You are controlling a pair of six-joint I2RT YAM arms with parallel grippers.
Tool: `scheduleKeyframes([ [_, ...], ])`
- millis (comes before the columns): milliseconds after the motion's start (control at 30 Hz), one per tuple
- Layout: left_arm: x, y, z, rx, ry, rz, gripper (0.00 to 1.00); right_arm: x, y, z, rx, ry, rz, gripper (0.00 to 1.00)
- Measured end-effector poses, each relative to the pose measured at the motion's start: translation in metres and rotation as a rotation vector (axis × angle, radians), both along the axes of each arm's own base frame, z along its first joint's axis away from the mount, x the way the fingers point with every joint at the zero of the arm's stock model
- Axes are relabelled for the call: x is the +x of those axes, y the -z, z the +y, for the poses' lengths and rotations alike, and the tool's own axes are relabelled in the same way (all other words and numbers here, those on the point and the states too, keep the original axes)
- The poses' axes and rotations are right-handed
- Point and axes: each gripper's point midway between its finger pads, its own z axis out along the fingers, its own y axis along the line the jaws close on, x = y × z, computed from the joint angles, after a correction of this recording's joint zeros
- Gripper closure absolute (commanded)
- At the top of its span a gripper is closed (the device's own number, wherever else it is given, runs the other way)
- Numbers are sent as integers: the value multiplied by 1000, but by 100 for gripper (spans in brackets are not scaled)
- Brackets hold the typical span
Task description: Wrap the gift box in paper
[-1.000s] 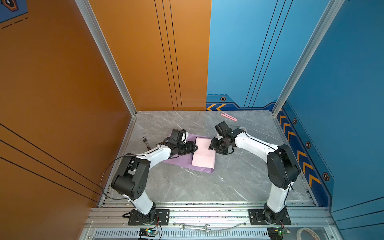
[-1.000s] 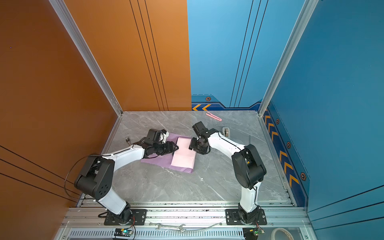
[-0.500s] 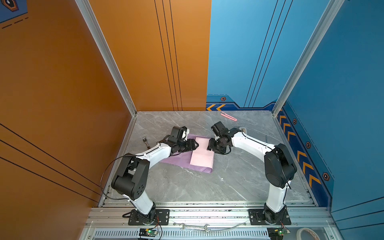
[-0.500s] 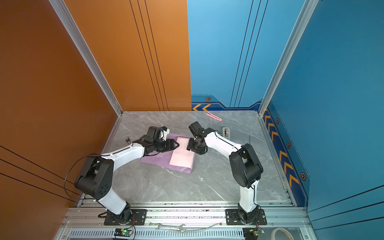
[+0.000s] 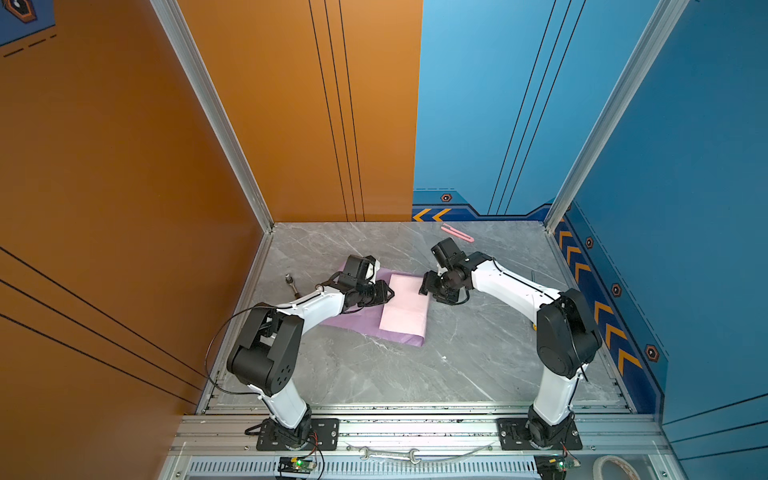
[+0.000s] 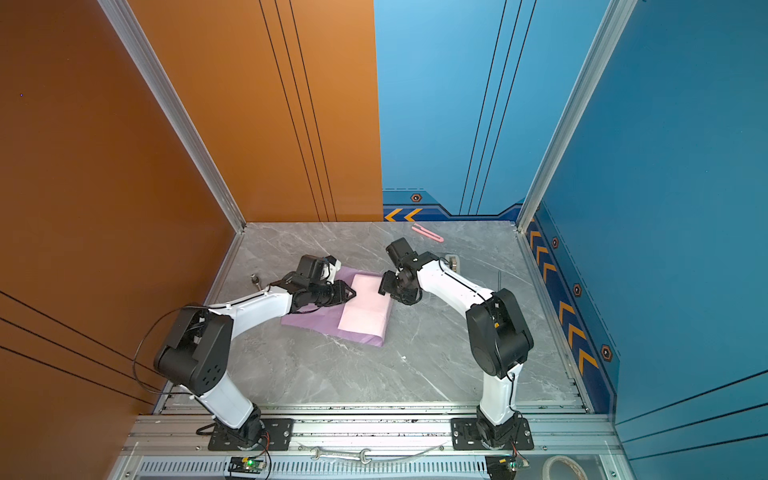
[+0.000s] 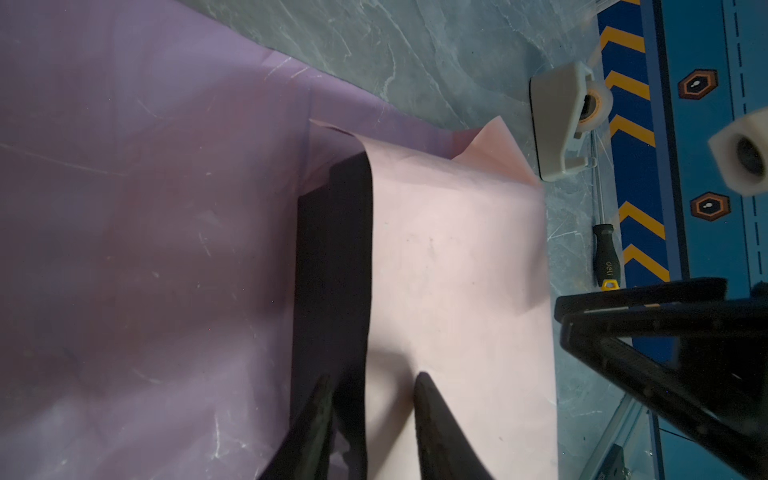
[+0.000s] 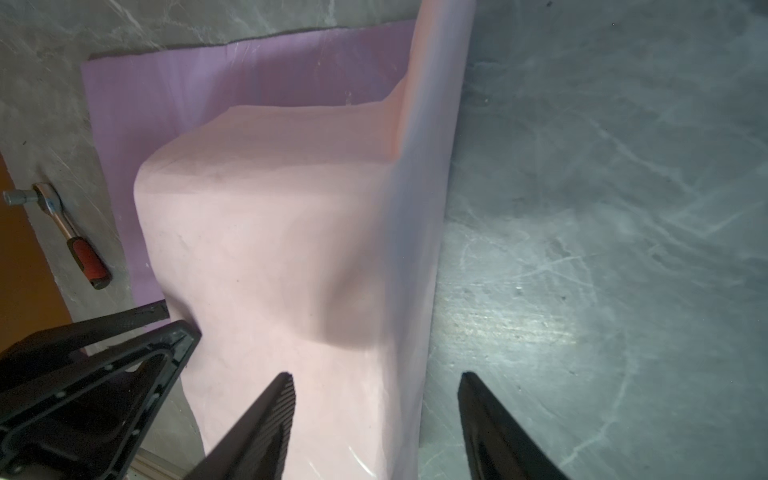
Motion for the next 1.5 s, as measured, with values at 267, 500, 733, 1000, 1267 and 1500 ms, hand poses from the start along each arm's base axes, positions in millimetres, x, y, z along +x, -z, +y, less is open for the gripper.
scheduleKeyframes([
  [267,1,0,0,-5,-3,-4,68,-5,10,13,41,-28,37,37],
  [500,0,1,-5,-40,-34,-6,68,1,19,12,70,-22,48,44],
  [733,-12,1,-22,-69,-74,-12,68,12,18,-2,86,-3,41,49],
  [1000,-19,1,-36,-73,-101,-20,67,17,21,-20,65,-41,32,27],
  [1267,-17,1,-32,-71,-106,-22,67,14,17,-33,48,-152,18,26],
  [1500,-15,2,-31,-66,-96,-30,68,14,6,-24,80,-220,-8,30],
])
